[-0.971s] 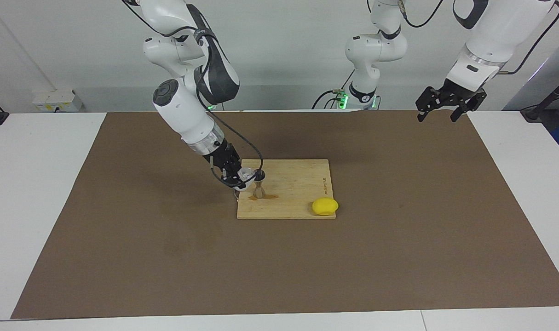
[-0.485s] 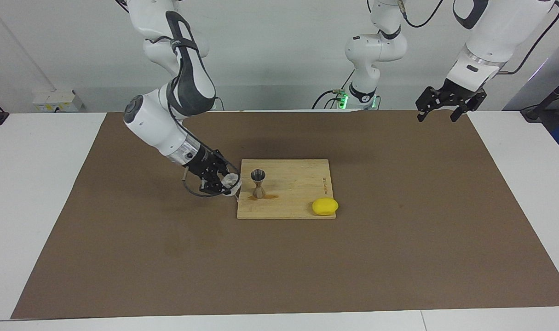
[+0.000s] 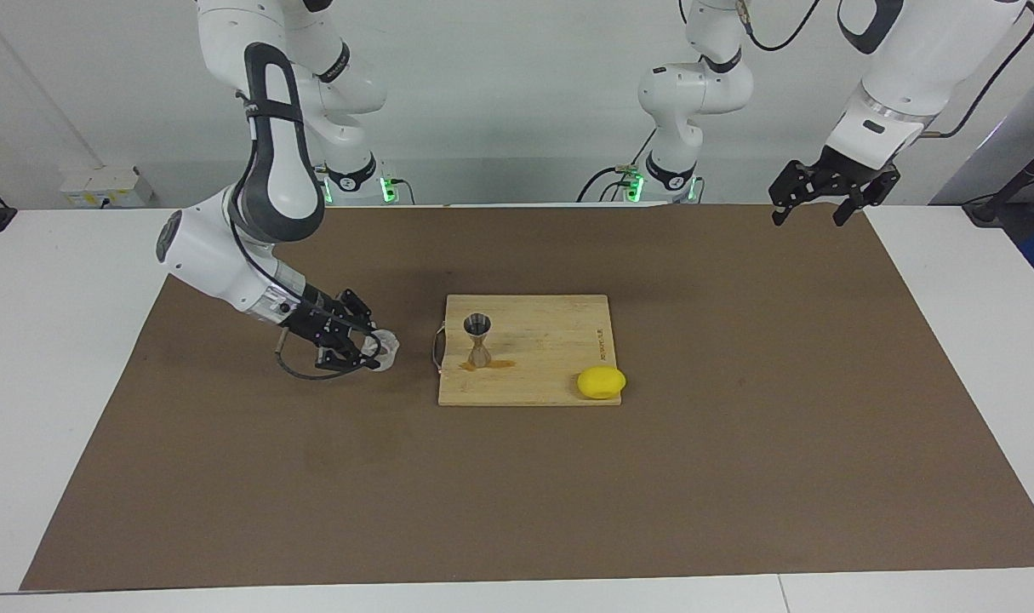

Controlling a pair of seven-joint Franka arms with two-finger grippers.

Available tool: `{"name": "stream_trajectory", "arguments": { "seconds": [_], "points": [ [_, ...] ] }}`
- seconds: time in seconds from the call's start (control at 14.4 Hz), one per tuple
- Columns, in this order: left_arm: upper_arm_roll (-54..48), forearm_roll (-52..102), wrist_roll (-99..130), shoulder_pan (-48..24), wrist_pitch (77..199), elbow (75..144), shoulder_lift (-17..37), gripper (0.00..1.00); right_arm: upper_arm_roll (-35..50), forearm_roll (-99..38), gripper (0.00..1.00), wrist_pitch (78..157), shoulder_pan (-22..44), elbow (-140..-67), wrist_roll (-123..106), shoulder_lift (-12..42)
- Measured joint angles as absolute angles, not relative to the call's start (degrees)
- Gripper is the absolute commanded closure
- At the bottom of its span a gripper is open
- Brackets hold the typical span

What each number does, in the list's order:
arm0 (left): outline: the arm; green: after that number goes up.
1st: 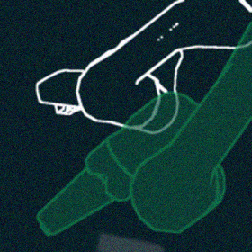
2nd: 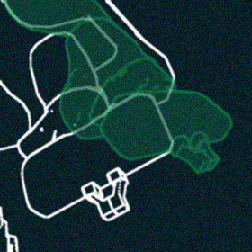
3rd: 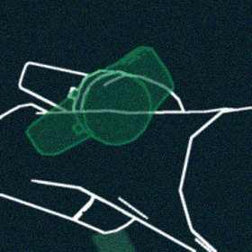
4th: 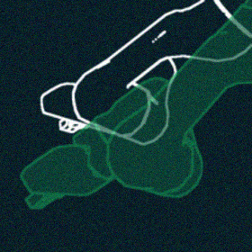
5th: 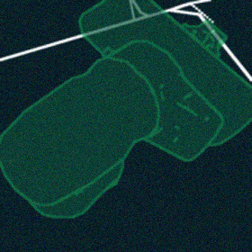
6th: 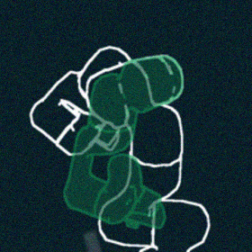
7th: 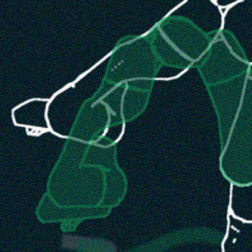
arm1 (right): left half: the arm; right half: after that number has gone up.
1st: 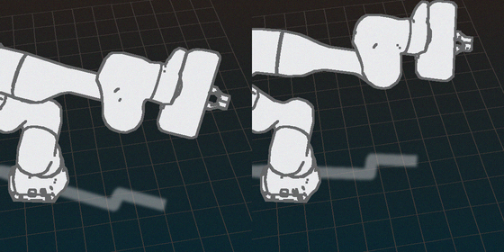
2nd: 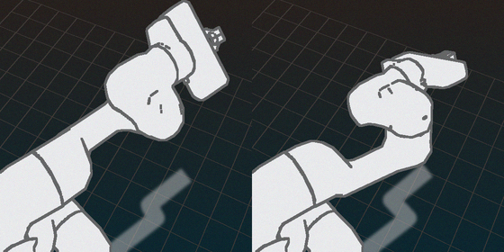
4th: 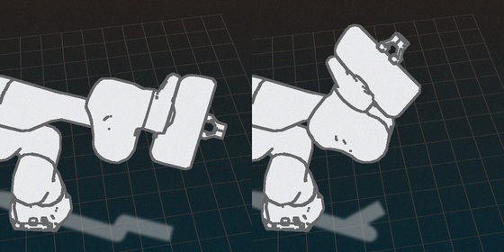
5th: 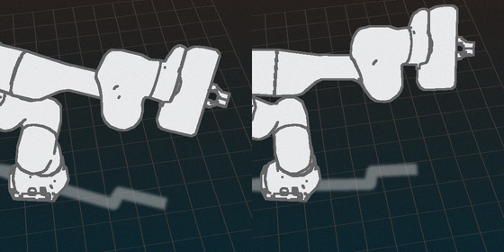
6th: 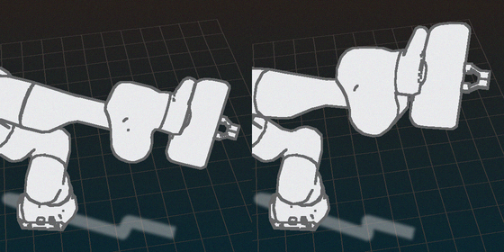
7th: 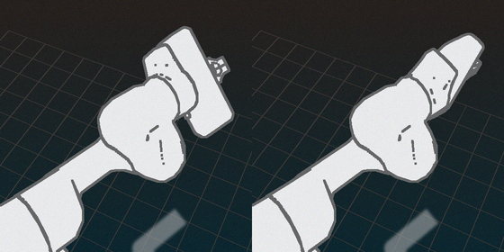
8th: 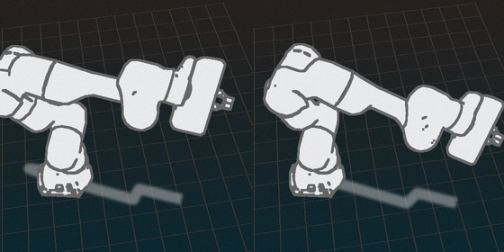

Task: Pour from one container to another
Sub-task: 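Carry the glass cup with the right gripper back to its spot, then lower the glass cup onto the table and open the right gripper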

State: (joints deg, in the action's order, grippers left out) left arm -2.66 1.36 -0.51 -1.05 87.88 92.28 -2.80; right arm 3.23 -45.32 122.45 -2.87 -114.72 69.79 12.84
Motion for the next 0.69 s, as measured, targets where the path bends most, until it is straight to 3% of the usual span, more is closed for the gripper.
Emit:
{"name": "stream_trajectory", "arguments": {
  "seconds": [0.69],
  "points": [
    [-2.7,1.4,-0.5,-1.1,87.9,92.3,-2.8,0.0,3.2,-47.2,1.0,118.0,-10.7,-115.6,55.9,17.9]
  ]
}}
